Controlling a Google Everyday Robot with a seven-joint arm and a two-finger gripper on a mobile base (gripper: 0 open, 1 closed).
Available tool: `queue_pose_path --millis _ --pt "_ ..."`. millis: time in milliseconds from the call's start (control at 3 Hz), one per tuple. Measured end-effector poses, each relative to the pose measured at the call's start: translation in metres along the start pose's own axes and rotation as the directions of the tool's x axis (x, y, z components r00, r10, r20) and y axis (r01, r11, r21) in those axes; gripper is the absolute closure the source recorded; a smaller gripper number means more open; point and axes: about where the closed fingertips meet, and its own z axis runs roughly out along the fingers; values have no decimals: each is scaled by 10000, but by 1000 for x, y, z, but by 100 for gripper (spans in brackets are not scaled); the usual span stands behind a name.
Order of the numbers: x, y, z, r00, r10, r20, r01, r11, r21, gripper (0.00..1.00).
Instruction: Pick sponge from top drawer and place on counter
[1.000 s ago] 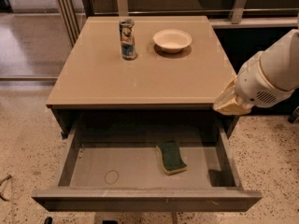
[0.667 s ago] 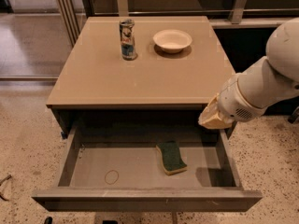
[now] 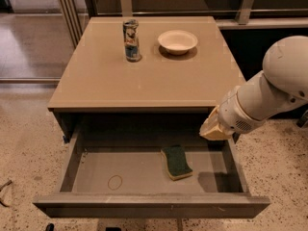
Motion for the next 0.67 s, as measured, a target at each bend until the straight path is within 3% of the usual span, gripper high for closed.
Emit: queue_pose_path --millis 333,667 --pt "2 5 9 10000 -28 39 29 9998 -191 95" --pt "11 25 39 9997 -142 192 155 9972 -732 72"
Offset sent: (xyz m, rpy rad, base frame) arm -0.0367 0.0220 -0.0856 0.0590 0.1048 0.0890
